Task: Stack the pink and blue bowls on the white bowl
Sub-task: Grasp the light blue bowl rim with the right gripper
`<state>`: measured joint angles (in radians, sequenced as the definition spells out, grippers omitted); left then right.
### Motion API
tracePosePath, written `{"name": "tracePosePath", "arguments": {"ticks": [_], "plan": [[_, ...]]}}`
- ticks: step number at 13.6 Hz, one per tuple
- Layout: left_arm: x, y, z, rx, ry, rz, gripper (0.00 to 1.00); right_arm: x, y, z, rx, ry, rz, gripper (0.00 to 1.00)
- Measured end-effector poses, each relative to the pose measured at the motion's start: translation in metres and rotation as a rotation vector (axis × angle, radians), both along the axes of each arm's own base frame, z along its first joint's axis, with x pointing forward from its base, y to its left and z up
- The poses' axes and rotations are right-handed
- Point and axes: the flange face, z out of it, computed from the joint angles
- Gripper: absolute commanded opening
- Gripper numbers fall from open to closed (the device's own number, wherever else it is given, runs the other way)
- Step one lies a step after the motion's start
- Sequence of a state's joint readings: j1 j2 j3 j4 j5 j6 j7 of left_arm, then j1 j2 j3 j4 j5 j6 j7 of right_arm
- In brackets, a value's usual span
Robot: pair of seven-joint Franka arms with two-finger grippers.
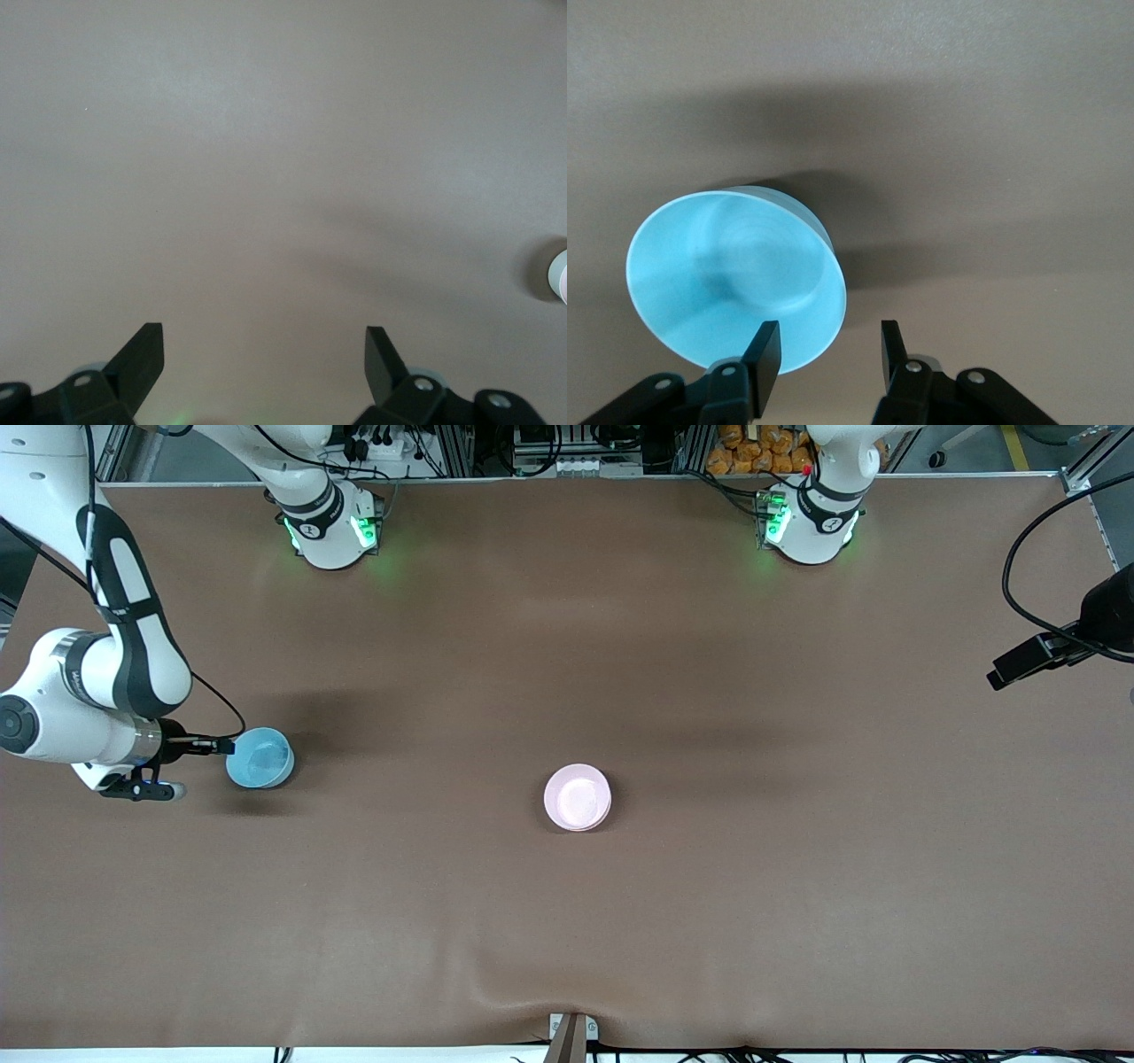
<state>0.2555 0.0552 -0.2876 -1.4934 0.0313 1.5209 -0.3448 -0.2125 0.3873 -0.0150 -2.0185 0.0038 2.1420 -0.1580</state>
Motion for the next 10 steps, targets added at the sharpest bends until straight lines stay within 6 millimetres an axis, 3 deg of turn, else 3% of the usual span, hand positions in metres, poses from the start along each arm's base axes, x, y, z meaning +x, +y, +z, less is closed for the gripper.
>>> {"name": "tracePosePath", "arguments": {"ticks": [2, 4, 6, 10], "plan": [[0.0, 0.002, 0.001, 0.0, -0.001, -0.027, 1.0, -0.001, 0.001, -0.009, 0.01, 0.005, -0.005, 0.48], [0.0, 0.013, 0.0, -0.001, 0.0, -0.038, 1.0, 0.0, 0.001, -0.017, 0.013, -0.003, 0.006, 0.35], [0.0, 0.021, -0.001, -0.001, 0.003, -0.042, 1.0, -0.001, -0.003, -0.023, 0.018, -0.002, 0.015, 0.3], [-0.001, 0.018, -0.003, -0.002, 0.008, -0.049, 1.0, -0.002, -0.006, -0.031, 0.019, -0.006, 0.02, 0.08]]}}
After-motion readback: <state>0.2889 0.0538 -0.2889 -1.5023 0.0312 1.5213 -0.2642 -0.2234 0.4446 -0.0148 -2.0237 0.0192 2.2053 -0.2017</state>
